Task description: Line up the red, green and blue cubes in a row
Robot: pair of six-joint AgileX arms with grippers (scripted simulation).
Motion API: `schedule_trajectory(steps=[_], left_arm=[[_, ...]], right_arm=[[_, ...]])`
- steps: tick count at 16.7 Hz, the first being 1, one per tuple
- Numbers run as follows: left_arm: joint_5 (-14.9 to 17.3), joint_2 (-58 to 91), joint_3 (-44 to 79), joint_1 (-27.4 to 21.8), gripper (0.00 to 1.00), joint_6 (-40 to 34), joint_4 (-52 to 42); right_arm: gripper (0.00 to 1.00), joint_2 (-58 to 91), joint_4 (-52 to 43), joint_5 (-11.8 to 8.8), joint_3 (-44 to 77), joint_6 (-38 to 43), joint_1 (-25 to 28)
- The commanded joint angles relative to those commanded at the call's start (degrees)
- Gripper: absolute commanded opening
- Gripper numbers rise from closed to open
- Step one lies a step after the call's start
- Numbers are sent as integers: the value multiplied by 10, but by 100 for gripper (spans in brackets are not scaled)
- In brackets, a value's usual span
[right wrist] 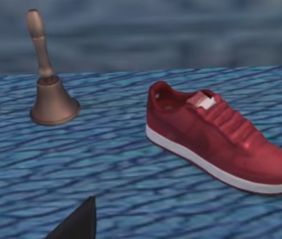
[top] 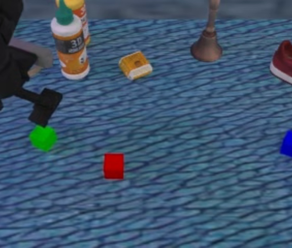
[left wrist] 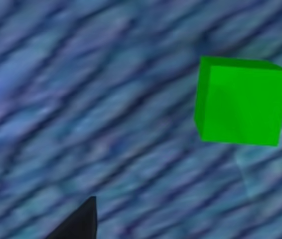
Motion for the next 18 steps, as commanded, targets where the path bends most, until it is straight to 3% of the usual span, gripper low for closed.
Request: schedule_trajectory(steps=[6,13,18], left_arm=[[1,110,95,-10,100,17,-60],[1,122,103,-8,100,18,-63],[1,146,57,-9,100,19,10]], right_arm=[[100,-154,133,-41,-166,-37,-45],[100,-162,140,-44,-174,-38,-47],[100,-162,140,-44,-174,-38,-47]])
